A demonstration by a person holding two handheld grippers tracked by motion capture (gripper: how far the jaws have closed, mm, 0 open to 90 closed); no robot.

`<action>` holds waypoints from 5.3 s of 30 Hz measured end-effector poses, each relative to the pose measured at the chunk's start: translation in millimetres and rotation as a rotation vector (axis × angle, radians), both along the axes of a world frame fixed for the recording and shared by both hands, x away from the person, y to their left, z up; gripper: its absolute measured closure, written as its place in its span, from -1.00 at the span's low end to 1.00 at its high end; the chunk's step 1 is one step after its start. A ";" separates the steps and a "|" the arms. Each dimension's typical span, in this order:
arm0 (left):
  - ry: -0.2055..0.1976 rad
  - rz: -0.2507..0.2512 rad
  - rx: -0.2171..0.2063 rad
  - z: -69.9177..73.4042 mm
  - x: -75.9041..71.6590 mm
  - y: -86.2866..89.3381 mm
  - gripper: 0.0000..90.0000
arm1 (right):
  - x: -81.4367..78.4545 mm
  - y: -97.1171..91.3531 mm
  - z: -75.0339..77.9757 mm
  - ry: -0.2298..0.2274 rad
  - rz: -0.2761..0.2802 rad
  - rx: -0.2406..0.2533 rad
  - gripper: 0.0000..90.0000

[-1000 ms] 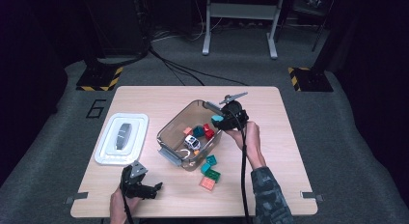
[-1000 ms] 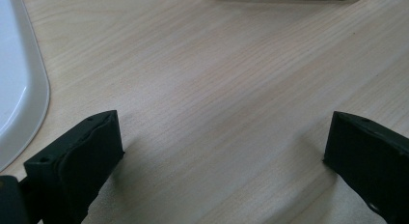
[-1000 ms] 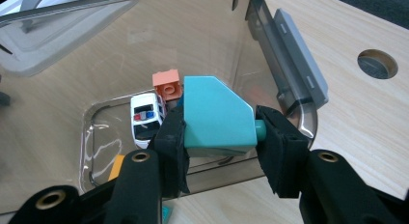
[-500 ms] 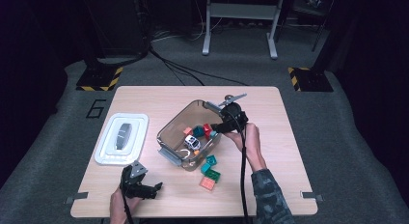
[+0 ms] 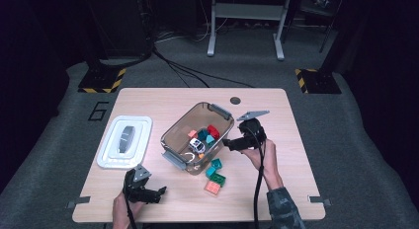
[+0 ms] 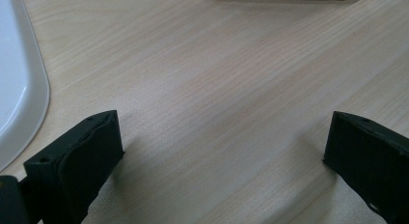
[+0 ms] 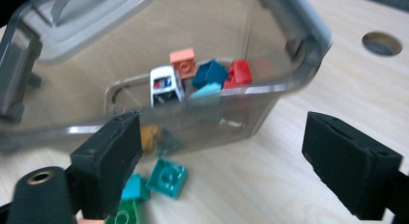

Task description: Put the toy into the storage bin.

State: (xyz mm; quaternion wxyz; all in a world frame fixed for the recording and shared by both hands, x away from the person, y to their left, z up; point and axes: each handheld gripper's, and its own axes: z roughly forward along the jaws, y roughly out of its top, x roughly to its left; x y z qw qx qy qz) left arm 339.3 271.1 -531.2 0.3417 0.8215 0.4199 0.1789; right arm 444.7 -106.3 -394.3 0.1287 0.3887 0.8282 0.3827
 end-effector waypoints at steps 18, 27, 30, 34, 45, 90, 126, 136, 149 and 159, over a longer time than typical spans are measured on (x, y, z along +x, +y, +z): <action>0.000 0.001 0.000 0.0 -0.1 -0.1 -1.00 | -38.0 2.0 -81.8 0.102 0.071 -0.009 -0.84; 0.000 0.001 0.000 0.0 -0.1 -0.1 -1.00 | -52.6 17.8 -101.1 0.102 0.133 -0.027 -0.44; 0.000 0.001 0.000 0.0 -0.1 -0.1 -1.00 | -55.1 22.5 -103.9 0.106 0.155 -0.021 -0.32; 0.000 0.001 0.000 0.0 0.0 -0.1 -1.00 | -56.2 25.4 -104.1 0.113 0.189 -0.017 -0.25; 0.000 0.003 0.001 0.1 -0.1 -0.1 -1.00 | -55.7 23.2 -108.8 0.161 0.212 -0.054 0.24; 0.000 0.004 -0.001 0.0 0.0 -0.3 -1.00 | -55.1 -4.2 -98.5 0.092 0.085 -0.141 0.30; 0.000 -0.003 -0.001 0.1 0.7 0.3 -1.00 | -16.3 -22.6 -43.0 0.016 -0.033 -0.067 0.30; 0.000 -0.001 -0.002 0.0 0.4 -0.1 -1.00 | -6.8 -19.2 -23.0 0.002 -0.056 -0.073 0.30; 0.000 -0.004 0.001 0.1 0.4 0.1 -1.00 | 5.1 -16.6 0.6 -0.024 -0.082 -0.073 0.30; -0.001 -0.002 -0.001 0.1 0.2 -0.2 -1.00 | 14.8 -15.3 16.7 -0.052 -0.088 -0.077 0.30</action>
